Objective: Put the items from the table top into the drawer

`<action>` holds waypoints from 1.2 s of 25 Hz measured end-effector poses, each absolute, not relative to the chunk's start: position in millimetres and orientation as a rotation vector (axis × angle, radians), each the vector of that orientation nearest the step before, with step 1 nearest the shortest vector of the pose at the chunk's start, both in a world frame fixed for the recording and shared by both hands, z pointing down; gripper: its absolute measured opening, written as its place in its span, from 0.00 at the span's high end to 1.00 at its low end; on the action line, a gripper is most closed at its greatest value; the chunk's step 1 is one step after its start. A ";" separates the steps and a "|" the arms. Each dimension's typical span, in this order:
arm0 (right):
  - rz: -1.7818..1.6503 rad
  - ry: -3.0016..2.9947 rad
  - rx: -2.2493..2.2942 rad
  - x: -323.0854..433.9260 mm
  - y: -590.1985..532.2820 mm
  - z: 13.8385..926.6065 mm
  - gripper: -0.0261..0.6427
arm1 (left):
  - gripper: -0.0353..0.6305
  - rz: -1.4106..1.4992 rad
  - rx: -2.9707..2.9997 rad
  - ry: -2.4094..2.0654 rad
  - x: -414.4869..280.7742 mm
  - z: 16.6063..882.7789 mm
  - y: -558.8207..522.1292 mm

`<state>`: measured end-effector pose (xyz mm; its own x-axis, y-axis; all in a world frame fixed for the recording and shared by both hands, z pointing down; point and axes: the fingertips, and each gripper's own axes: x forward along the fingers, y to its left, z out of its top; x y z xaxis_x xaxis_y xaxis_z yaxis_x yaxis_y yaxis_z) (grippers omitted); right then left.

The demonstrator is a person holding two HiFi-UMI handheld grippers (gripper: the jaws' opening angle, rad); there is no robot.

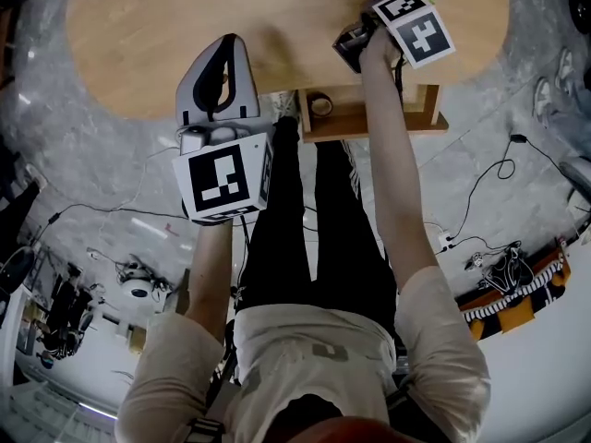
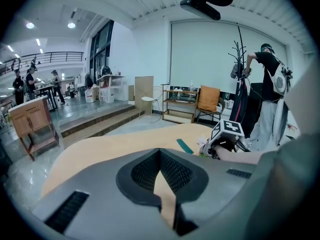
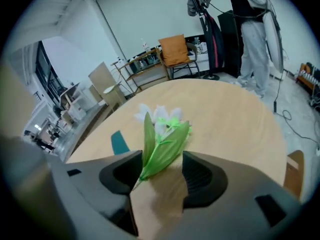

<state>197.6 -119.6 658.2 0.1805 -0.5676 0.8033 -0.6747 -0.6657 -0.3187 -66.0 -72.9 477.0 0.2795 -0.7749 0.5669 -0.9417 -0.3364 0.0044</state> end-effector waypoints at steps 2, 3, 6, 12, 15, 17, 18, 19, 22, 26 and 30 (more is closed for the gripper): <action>1.439 -1.174 2.344 199.0 -118.9 660.4 0.59 | 0.94 0.690 2.218 -1.562 -66.9 477.2 -73.2; 1.415 -1.168 2.347 198.5 -118.8 660.1 0.59 | 0.94 0.692 2.219 -1.563 -67.7 477.2 -73.4; 1.389 -1.136 2.361 200.8 -115.5 660.3 0.68 | 0.94 0.690 2.214 -1.570 -71.4 476.5 -74.1; 1.367 -1.112 2.363 206.4 -113.7 659.3 0.84 | 0.94 0.695 2.204 -1.576 -73.9 478.3 -70.3; 1.336 -1.127 2.375 207.2 -117.3 653.3 0.92 | 0.94 0.692 2.203 -1.575 -72.8 478.8 -68.6; 1.302 -1.183 2.387 205.1 -123.0 641.3 0.94 | 0.94 0.686 2.203 -1.578 -72.4 478.3 -68.6; 1.274 -1.238 2.385 202.0 -126.9 631.8 0.94 | 0.94 0.682 2.203 -1.580 -72.3 477.7 -68.7; 1.237 -1.306 2.380 197.8 -130.7 619.5 0.94 | 0.94 0.677 2.204 -1.583 -72.1 476.8 -68.8; 1.071 -1.537 2.366 182.0 -135.7 567.5 0.94 | 0.94 0.654 2.204 -1.593 -71.4 472.6 -69.8; 0.810 -1.818 2.325 154.5 -115.1 491.9 0.94 | 0.94 0.623 2.198 -1.608 -69.4 467.1 -71.4; 0.527 -1.980 2.180 126.7 -77.9 444.0 0.94 | 0.94 0.588 2.199 -1.615 -65.4 460.0 -70.8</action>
